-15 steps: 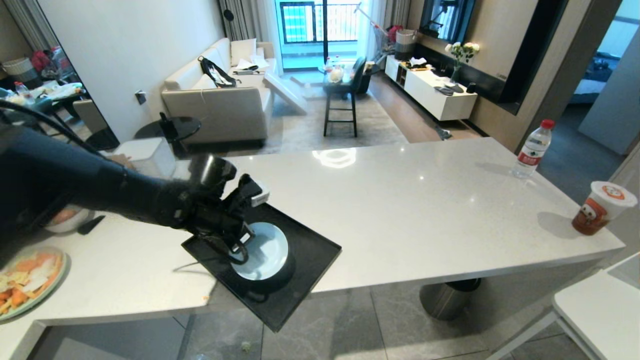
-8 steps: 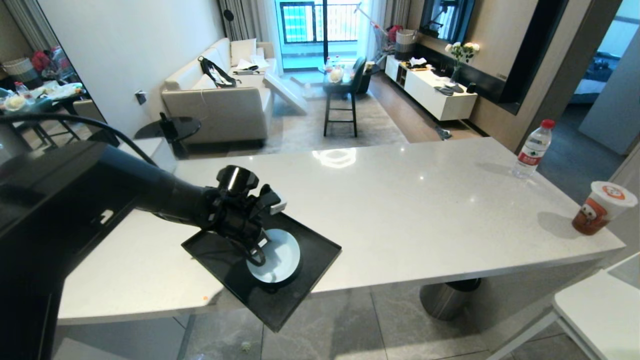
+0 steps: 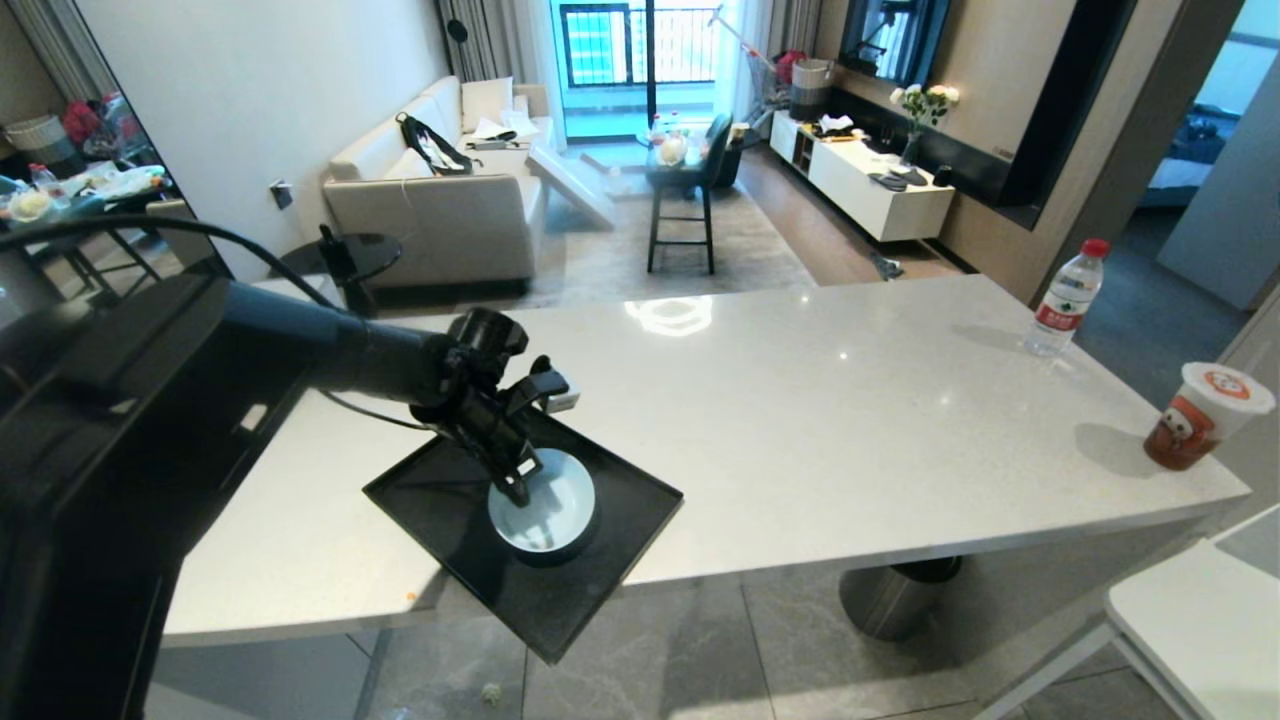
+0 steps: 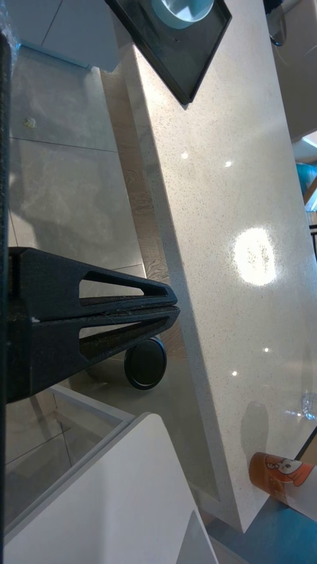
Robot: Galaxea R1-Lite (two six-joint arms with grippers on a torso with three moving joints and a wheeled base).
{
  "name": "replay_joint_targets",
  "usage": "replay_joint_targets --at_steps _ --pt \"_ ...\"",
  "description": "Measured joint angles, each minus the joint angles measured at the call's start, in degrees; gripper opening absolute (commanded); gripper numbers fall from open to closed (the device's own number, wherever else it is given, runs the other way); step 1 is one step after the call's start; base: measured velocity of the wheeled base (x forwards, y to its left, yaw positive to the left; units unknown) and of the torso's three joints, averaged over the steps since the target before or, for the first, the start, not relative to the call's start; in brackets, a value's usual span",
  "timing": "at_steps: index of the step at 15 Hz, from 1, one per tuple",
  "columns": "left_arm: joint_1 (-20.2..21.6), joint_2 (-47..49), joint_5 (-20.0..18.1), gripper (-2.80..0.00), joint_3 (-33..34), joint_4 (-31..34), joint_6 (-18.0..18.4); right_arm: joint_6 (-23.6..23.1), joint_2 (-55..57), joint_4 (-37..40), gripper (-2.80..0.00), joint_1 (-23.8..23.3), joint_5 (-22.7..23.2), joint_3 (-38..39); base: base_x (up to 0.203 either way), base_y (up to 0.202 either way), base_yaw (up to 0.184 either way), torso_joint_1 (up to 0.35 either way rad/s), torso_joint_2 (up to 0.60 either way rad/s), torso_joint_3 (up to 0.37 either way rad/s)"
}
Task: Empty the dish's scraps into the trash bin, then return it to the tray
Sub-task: Put the bowl back to the table
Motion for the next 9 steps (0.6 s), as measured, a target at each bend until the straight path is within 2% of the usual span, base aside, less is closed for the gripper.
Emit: replay_joint_targets --at_steps 4,9 --pt "0.84 1.58 1.19 -2.80 -5.29 8.42 3.35 0.00 0.00 0.00 -2.80 0.00 0.00 0.00 0.000 0.000 0.000 0.000 0.00 0.000" --pt "1.93 4.70 0.37 -2.80 -17.81 24.55 7.80 0.00 0.00 0.00 -2.80 0.00 0.01 0.00 0.000 0.000 0.000 0.000 0.00 0.000"
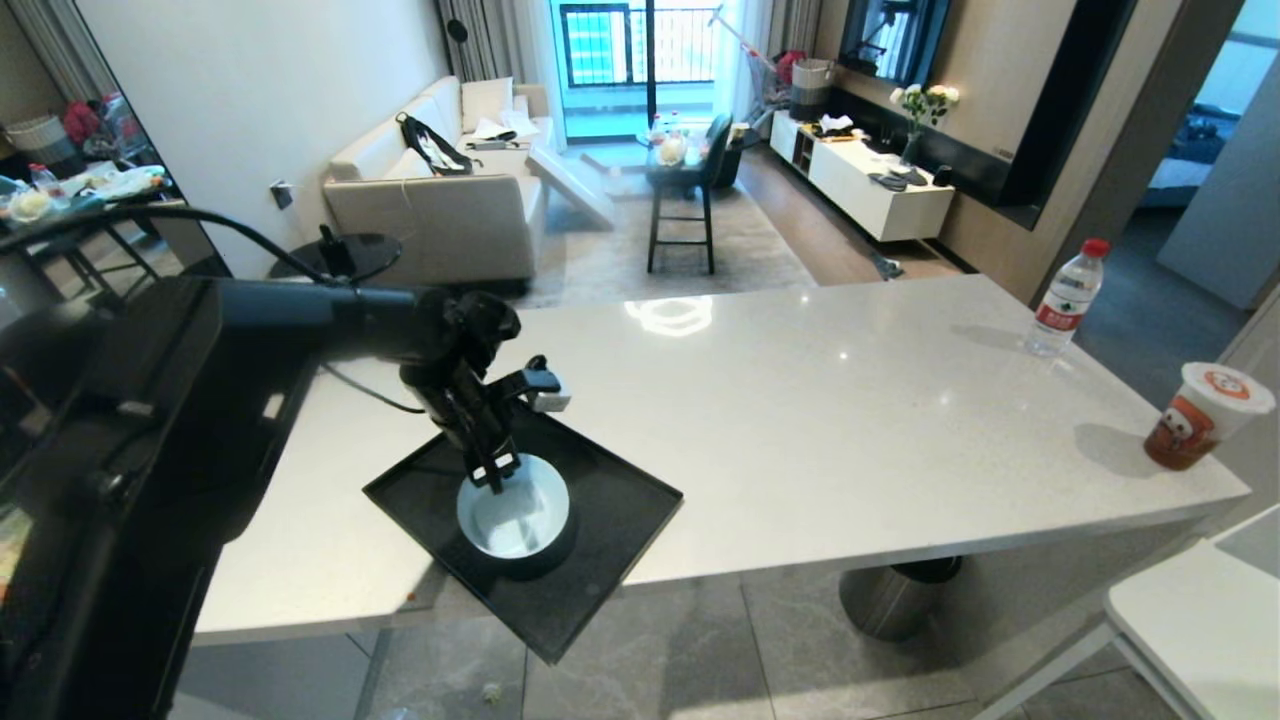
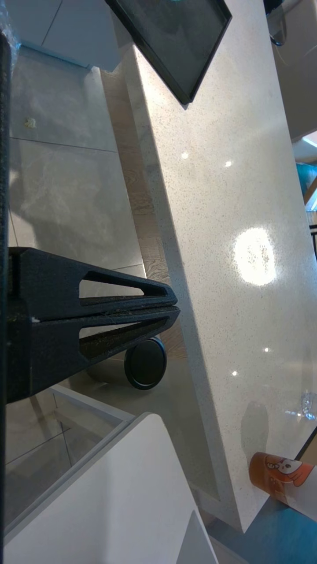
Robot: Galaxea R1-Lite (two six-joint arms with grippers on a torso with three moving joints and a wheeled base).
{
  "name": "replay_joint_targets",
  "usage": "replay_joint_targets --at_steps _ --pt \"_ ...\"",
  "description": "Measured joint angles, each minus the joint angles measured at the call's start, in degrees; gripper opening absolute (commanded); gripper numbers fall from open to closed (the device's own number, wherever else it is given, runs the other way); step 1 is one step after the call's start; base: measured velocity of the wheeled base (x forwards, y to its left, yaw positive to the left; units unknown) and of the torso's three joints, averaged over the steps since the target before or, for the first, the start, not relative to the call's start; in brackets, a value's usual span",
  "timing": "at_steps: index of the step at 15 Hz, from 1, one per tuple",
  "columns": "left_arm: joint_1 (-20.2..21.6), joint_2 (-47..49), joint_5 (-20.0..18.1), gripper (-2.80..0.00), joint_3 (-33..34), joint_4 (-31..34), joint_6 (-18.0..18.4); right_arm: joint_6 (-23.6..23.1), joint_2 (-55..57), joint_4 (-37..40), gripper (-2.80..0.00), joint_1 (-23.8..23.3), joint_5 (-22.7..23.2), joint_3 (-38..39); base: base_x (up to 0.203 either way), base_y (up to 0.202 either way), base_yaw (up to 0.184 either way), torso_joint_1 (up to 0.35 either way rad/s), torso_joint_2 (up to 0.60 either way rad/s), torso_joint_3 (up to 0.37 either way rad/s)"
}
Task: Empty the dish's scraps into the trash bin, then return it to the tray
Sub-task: Put the bowl back to the table
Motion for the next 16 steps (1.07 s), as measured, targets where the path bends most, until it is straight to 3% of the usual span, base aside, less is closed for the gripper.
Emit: replay_joint_targets --at_steps 4,9,16 --pt "0.11 0.78 -4.50 -2.80 -1.34 5.02 -0.88 0.00 0.00 0.00 -2.80 0.00 -0.01 0.00 0.000 0.000 0.000 0.000 0.00 0.000" --pt "-1.03 2.08 -15.54 -2.80 -1.51 6.03 -5.30 0.00 0.00 0.00 -2.80 0.00 0.00 0.00 0.000 0.000 0.000 0.000 0.00 0.000" --pt "-2.21 5.87 -15.99 -2.80 -1.80 -5.69 -6.05 -0.02 0.00 0.01 -2.80 0.00 -0.01 0.00 0.000 0.000 0.000 0.000 0.00 0.000"
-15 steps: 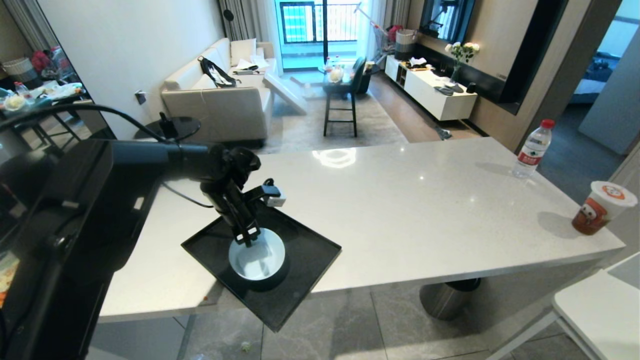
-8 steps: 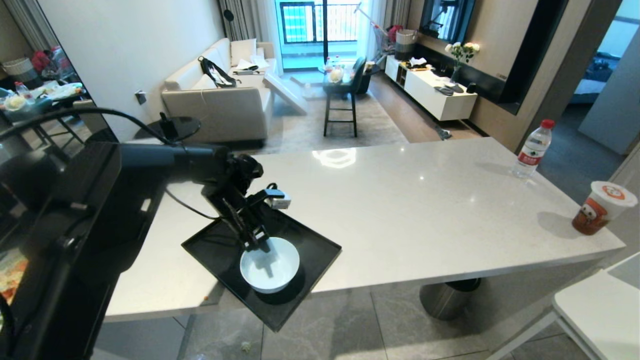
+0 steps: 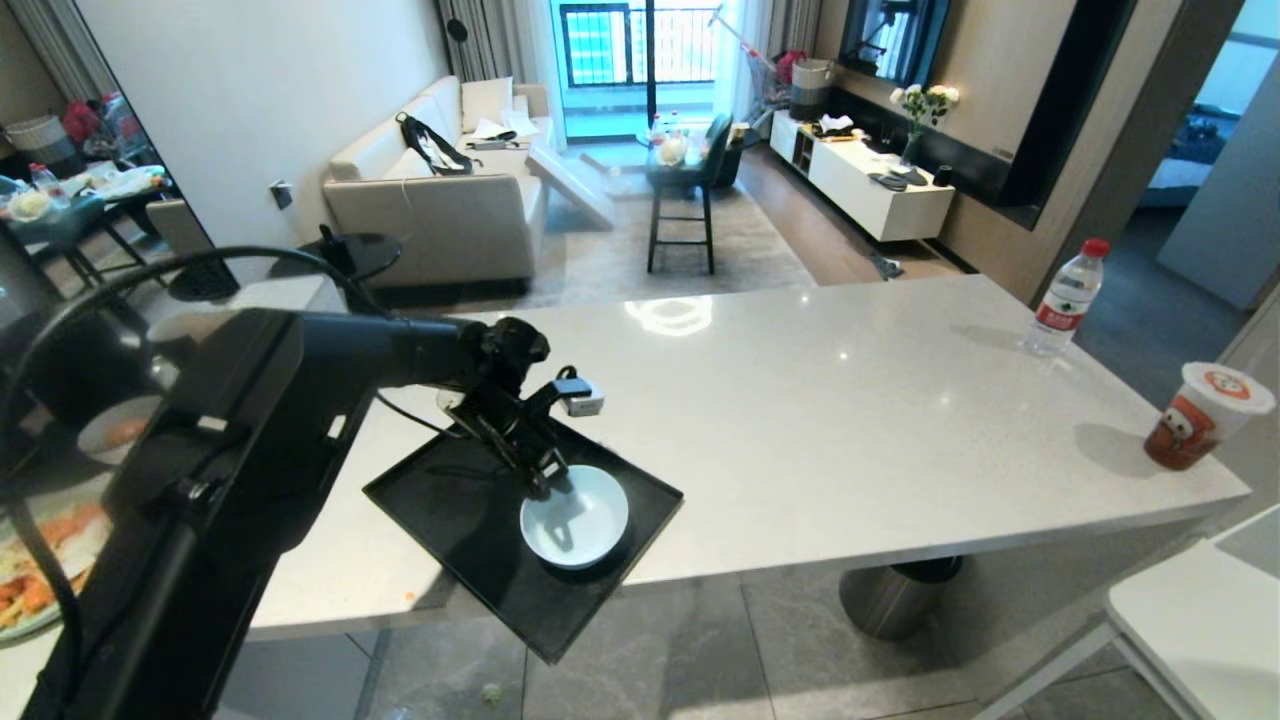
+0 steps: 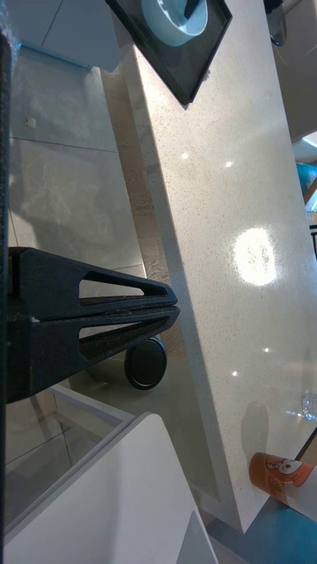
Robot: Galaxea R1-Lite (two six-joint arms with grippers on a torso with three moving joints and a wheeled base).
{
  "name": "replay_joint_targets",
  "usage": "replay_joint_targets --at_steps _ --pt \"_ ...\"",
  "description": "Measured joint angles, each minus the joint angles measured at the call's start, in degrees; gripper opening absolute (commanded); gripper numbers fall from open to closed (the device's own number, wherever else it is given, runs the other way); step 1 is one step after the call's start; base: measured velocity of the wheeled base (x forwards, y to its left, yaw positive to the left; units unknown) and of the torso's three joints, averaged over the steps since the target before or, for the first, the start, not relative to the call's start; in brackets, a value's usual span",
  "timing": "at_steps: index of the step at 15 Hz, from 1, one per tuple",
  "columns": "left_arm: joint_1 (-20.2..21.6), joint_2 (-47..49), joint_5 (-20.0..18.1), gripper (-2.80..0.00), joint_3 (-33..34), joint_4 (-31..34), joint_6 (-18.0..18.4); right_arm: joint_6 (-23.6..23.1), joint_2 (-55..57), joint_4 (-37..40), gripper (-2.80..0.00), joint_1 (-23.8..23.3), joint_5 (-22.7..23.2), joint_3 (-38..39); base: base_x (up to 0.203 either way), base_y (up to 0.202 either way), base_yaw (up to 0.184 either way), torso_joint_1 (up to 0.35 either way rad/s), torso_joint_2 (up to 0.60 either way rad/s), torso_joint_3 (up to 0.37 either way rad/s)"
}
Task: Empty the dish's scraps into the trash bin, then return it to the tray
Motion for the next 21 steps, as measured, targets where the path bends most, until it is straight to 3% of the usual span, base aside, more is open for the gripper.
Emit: replay_joint_targets --at_steps 6,7,15,21 --pt "1.79 1.16 0.48 -2.80 -0.02 -0.74 0.52 0.02 0.00 -0.01 -2.80 0.00 0.01 0.00 0.000 0.000 0.000 0.000 0.00 0.000" --pt "1.83 1.17 0.48 0.00 -0.02 -0.77 0.54 0.02 0.00 -0.01 -2.80 0.00 0.00 0.00 0.000 0.000 0.000 0.000 0.00 0.000" --pt "1.83 -1.72 -0.01 0.00 0.05 -2.17 0.18 0.02 0.00 -0.01 -2.80 0.00 0.01 0.00 0.000 0.000 0.000 0.000 0.00 0.000" --pt "2.35 -12.96 -0.23 0.00 2.51 -1.94 -3.20 0.02 0.00 -0.01 -2.80 0.00 0.00 0.00 0.000 0.000 0.000 0.000 0.00 0.000"
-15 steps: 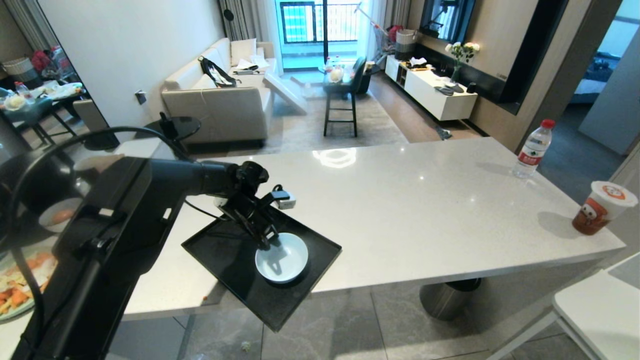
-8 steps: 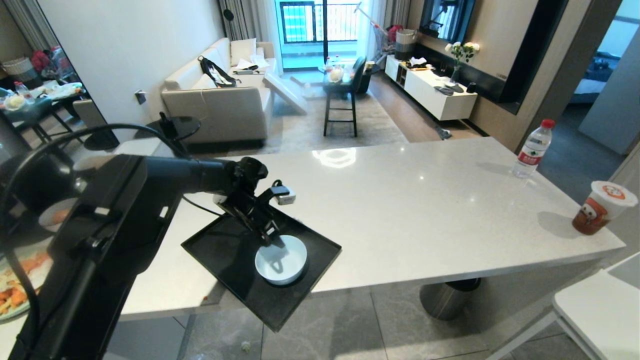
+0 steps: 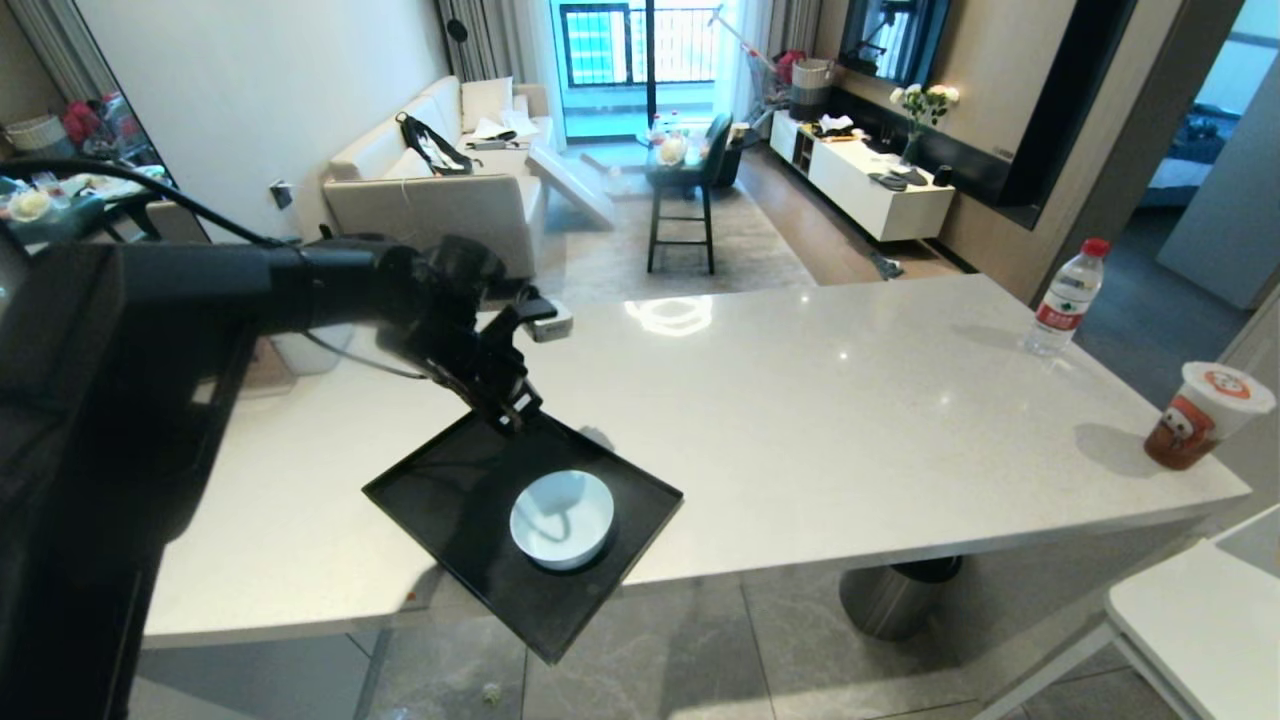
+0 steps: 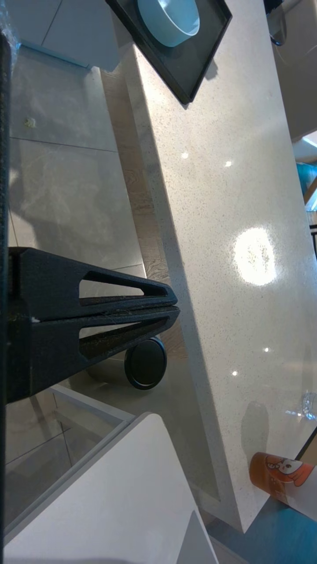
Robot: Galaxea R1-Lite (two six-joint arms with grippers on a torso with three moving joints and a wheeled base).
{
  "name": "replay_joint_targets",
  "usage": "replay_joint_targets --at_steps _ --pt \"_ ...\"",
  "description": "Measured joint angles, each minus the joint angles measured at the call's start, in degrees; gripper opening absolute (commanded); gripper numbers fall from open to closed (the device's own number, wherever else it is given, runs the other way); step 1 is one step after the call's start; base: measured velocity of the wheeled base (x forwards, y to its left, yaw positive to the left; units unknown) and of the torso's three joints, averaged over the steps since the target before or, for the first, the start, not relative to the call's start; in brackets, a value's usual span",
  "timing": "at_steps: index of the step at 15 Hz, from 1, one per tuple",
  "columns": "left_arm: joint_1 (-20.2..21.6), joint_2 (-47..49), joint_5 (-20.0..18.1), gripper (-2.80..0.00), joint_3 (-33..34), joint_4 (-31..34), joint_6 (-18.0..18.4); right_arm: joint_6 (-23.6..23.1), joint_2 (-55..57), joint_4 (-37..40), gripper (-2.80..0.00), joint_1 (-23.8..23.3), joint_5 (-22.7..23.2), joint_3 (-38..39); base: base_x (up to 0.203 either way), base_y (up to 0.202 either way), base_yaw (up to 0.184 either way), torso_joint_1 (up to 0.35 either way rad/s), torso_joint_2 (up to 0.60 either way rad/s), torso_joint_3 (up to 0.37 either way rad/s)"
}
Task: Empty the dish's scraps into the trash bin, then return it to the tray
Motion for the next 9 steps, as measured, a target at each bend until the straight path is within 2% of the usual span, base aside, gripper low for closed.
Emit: replay_joint_targets --at_steps 4,5,9 --pt "2.40 -11.76 -2.60 0.00 6.65 -0.85 -2.91 0.00 0.00 0.00 -2.80 0.00 0.01 0.00 0.000 0.000 0.000 0.000 0.00 0.000" --pt "3.20 -15.09 -3.04 -2.80 9.36 -2.26 -3.80 0.00 0.00 0.00 -2.80 0.00 0.01 0.00 0.000 0.000 0.000 0.000 0.00 0.000" --pt "5.61 -28.98 -3.32 -2.80 27.00 -16.57 -10.51 -0.02 0.00 0.00 -2.80 0.00 0.01 0.00 0.000 0.000 0.000 0.000 0.00 0.000"
